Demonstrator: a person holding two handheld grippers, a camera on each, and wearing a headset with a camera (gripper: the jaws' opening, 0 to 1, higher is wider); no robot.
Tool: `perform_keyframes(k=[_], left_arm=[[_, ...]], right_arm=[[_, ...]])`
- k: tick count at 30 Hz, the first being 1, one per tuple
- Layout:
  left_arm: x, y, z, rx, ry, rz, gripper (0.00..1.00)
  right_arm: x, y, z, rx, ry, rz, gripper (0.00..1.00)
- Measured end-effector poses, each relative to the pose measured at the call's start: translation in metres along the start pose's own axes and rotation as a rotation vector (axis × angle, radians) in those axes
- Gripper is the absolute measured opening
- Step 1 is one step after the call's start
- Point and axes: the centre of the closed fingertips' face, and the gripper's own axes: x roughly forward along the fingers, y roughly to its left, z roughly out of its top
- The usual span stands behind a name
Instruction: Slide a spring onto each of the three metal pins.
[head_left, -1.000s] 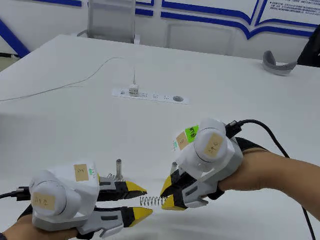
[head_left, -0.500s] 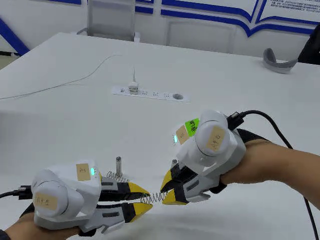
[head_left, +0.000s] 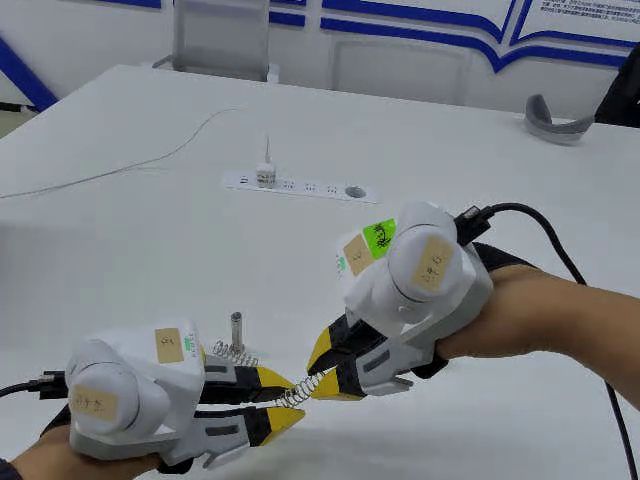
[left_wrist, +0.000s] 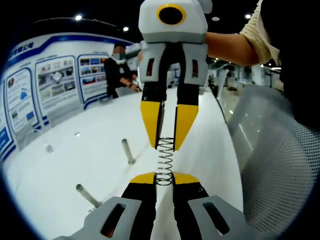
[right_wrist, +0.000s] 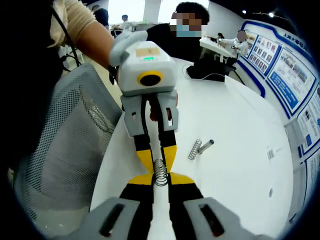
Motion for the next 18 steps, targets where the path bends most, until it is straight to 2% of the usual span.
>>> perform_keyframes(k=[18], left_arm=[[0.004,-0.002,0.005,0.002,-0.013,-0.009,0.11]], right_arm=[[-0.001,0.000,0.020,-0.015,-0.048,-0.005,0.12]])
